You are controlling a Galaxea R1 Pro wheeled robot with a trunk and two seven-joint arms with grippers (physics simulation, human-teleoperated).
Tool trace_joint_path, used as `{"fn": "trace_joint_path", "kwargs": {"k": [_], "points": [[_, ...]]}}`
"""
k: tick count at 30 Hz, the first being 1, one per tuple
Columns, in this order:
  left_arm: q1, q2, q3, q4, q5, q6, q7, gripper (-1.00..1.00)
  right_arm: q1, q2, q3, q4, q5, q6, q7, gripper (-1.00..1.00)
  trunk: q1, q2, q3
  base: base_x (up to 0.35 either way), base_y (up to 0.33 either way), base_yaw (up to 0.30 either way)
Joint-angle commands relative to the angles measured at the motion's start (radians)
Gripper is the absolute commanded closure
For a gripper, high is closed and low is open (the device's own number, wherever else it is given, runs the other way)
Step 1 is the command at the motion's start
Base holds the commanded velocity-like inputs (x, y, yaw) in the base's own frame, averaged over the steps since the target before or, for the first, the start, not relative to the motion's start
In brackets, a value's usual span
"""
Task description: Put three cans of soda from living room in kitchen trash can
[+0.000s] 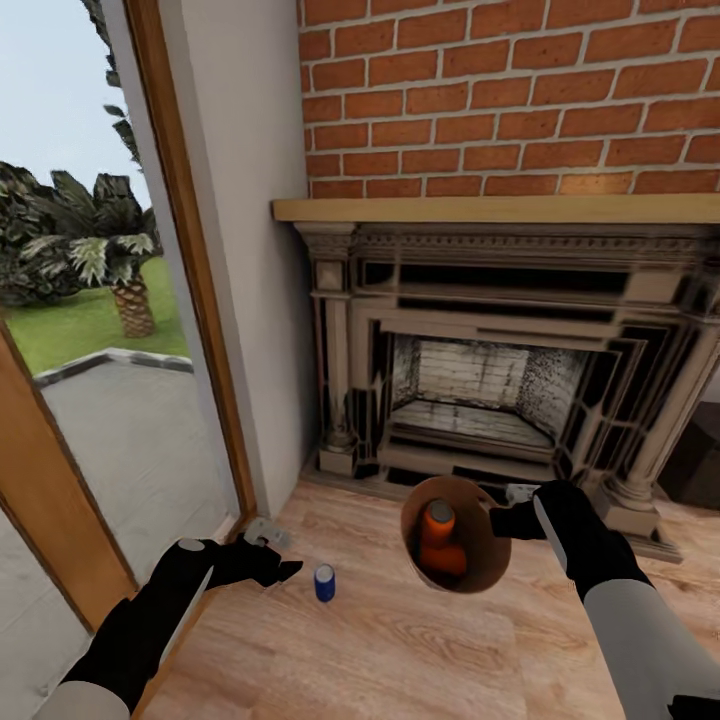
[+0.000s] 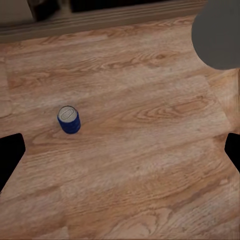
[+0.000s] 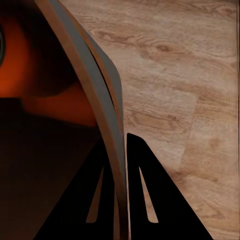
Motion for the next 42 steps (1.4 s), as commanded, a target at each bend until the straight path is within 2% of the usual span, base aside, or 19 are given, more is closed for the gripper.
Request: {"fn": "trace_joint_path", "kwargs": {"k": [1,9,13,17,21,22,24,26,28,33,37,39,42], "points": [[0.0,0.0,0.0,0.0,0.0,0.0,0.0,-1.0,-0.001,-0.001,-0.001,0.0,-0.017,0.002,0.004,1.0,0.0,0.0,0.001,0.221,0.0,-0.245],[0.0,0.001,0.002,0.025,0.0,-0.015,0.0,-1.0,-0.001,-0.004,-0.001,-0.001,-0.017,0.001,0.004,1.0,0.0,0.0,0.004,0.21,0.0,-0.245],[-0.007,0.0,0.003,0.109,0.0,-0.073,0.011,-1.0,-0.001,-0.002,-0.001,-0.001,-0.017,0.001,0.004,1.0,0.0,0.0,0.005,0.175,0.0,-0.245],[-0.042,0.0,0.005,0.216,0.001,-0.134,0.045,-1.0,-0.001,-0.001,0.0,-0.001,-0.017,0.001,0.004,1.0,0.0,0.0,0.006,0.161,0.0,-0.239],[-0.067,0.0,0.065,0.299,0.015,-0.18,0.078,-1.0,-0.001,-0.001,0.001,-0.002,-0.017,0.001,0.004,1.0,0.0,0.0,0.006,0.149,0.0,-0.199],[-0.095,0.001,0.13,0.385,0.025,-0.242,0.115,-1.0,-0.001,0.0,0.003,-0.002,-0.017,0.001,0.004,1.0,0.0,0.0,0.006,0.175,0.0,-0.178],[-0.104,0.001,0.15,0.413,0.027,-0.257,0.136,-1.0,-0.001,0.001,0.004,-0.002,-0.017,0.001,0.004,1.0,0.0,0.0,0.006,0.186,0.0,-0.175],[-0.113,0.0,0.184,0.453,0.032,-0.291,0.188,-1.0,-0.001,0.001,0.005,-0.002,-0.017,0.001,0.004,1.0,0.0,0.0,0.006,0.204,0.0,-0.171],[-0.115,0.001,0.202,0.472,0.045,-0.323,0.217,-1.0,-0.001,0.001,0.005,-0.002,-0.017,0.001,0.005,1.0,0.0,0.0,0.006,0.211,0.0,-0.168],[-0.116,0.004,0.221,0.488,0.073,-0.382,0.245,-1.0,0.0,0.0,0.006,-0.002,-0.017,0.001,0.005,1.0,0.0,0.0,0.006,0.12,0.0,-0.166],[-0.116,0.004,0.229,0.493,0.077,-0.393,0.25,-1.0,0.0,0.001,0.006,-0.002,-0.017,0.001,0.005,1.0,0.0,0.0,0.006,0.022,0.0,-0.165],[-0.117,0.004,0.239,0.494,0.077,-0.394,0.251,-1.0,0.0,0.002,0.006,-0.002,-0.017,0.001,0.005,1.0,0.008,-0.014,0.0,0.009,0.0,-0.164],[-0.117,0.004,0.28,0.494,0.077,-0.396,0.251,-1.0,0.001,0.006,0.009,-0.002,-0.017,0.001,0.005,1.0,0.019,-0.035,-0.009,0.004,0.0,-0.162]]}}
